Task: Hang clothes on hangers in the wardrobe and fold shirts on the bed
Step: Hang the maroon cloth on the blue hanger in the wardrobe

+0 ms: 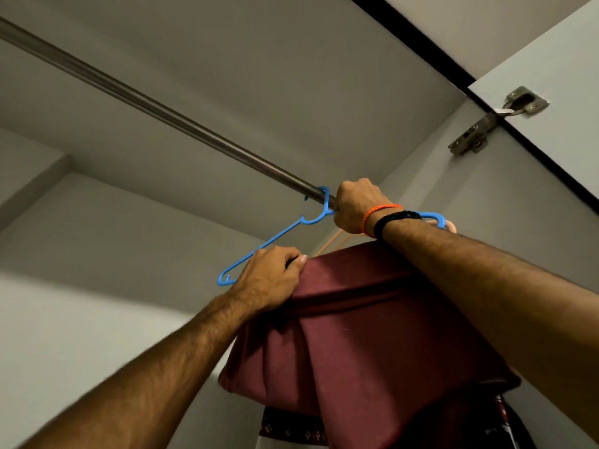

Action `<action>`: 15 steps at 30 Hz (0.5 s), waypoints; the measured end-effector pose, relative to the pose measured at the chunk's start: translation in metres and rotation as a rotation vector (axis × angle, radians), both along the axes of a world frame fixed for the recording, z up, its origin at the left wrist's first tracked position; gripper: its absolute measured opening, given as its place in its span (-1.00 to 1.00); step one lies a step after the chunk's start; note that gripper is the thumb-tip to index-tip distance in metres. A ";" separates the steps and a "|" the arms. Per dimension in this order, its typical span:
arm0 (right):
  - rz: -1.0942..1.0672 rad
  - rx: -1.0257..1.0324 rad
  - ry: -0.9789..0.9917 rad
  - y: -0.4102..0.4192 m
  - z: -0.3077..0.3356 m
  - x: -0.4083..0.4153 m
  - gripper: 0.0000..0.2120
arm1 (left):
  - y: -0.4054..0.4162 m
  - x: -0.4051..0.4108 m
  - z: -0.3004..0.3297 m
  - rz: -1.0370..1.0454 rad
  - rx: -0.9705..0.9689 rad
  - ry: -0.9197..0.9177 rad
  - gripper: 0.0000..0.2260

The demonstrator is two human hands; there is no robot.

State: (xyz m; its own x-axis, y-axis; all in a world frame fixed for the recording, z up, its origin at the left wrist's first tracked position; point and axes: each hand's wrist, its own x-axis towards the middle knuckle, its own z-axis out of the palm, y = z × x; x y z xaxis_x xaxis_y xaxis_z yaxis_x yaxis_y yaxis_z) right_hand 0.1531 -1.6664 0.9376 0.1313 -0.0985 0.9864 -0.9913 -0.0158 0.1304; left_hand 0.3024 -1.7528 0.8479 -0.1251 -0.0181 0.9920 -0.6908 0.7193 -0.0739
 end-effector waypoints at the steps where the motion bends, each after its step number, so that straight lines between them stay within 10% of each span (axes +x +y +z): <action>1: 0.002 0.003 -0.008 -0.001 0.000 0.000 -0.77 | -0.002 -0.001 0.000 0.004 0.018 -0.016 -0.68; 15: -0.020 -0.003 -0.098 -0.020 0.002 -0.013 -0.78 | -0.017 -0.027 0.002 0.027 0.202 -0.152 -0.74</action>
